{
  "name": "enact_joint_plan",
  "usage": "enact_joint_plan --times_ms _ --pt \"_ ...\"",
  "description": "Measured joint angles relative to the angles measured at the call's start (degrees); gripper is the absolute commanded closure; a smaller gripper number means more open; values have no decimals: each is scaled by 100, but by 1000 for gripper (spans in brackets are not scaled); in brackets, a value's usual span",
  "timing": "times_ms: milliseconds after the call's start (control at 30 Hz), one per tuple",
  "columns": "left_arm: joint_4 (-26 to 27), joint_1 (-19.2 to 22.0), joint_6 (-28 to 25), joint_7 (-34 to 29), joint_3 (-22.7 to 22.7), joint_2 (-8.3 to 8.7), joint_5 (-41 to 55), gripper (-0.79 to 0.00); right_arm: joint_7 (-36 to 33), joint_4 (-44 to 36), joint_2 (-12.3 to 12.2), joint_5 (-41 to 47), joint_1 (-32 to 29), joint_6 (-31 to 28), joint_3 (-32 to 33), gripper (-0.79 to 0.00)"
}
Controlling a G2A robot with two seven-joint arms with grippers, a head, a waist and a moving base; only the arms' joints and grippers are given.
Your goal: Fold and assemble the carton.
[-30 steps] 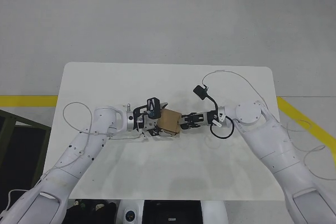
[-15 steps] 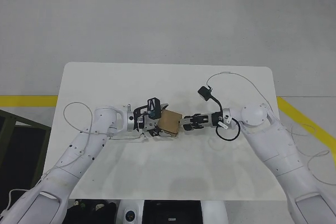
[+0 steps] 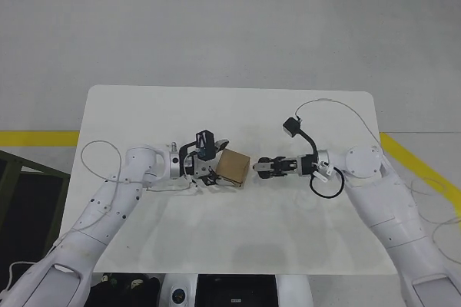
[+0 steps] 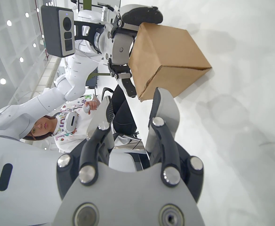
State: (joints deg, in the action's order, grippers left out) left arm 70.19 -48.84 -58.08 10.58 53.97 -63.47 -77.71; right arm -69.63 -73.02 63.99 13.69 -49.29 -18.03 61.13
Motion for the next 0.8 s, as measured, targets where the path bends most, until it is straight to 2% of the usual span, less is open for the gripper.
enact_joint_plan --times_ms 300,567,800 --pt "397 -273 9 -45 487 261 478 -785 197 143 -84 114 -38 -900 403 -785" --pt "517 -446 332 -374 1137 402 898 -785 921 465 -118 -206 119 -2062 699 -785" --pt "425 -333 607 -631 1563 475 1030 -785 1759 764 -143 -931 330 -2847 918 -785"
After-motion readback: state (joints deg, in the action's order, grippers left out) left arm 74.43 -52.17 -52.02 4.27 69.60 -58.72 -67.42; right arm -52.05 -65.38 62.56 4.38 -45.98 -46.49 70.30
